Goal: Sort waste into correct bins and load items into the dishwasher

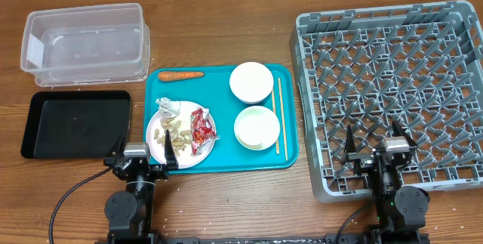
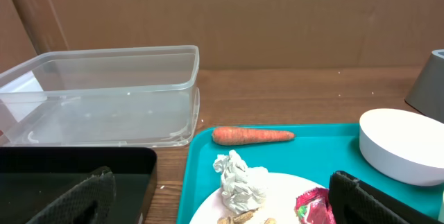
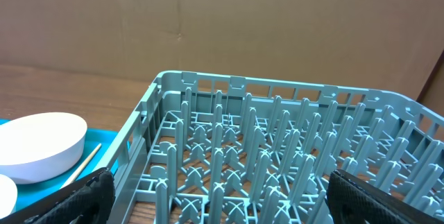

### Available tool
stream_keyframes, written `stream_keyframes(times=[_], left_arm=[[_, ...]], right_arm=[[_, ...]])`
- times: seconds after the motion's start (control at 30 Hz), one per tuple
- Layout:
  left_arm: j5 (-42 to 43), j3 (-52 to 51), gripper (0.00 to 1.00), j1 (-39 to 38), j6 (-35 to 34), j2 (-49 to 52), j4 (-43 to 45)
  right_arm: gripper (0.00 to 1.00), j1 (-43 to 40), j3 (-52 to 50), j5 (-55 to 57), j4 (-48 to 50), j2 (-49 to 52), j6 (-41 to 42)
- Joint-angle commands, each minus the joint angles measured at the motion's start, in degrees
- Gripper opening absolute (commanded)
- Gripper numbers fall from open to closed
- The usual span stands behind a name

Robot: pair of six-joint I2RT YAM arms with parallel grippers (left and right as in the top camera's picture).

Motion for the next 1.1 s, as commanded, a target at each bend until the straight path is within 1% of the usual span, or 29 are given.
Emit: stream_keyframes(times=[0.0,0.67,0.73,0.8,0.87,0.9,1.0,1.07], left_arm=[[0.63,-0.22,1.0,0.35,1.09,-0.63,-0.04],[0.63,-0.22,1.0,0.35,1.07,-0.63,-0.04],[0.63,-0.22,1.0,0.31,1.09,-0.63,-0.04],[0.63,-0.22,1.0,0.31,1.05,-0.63,-0.07],[0.61,-0.22,1.0,0.31,-0.52,-0.63,-0.04],[0.61,-0.22,1.0,0.31,-2.43,-0.63,-0.07],[0.63,-0.11,1.0,0.31,-8.44,-0.61,-0.17],[0.61,0.74,1.0,0.31,-10.51,-0.61,-1.53]], right_arm=[[1.0,-0.31,-0.59,0.52,0.33,-0.57,-0.15],[1.0,-0.31,-0.59,0.33,0.31,-0.57,-0.11],[1.0,-0.31,-0.59,0.5,0.33,-0.57,1.75],[1.0,-0.33,-0.59,0.5,0.31,-0.57,7.02],[1.0,-0.31,-0.59,0.46,0.31,-0.55,12.85],[1.0,-0.31,-0.57,0.46,0.31,-0.55,14.47],[1.0,-0.31,0.72,0.26,-0.98,-0.55,14.82],[1.0,-0.31,3.43,0.42,-3.04,-0.55,14.67]])
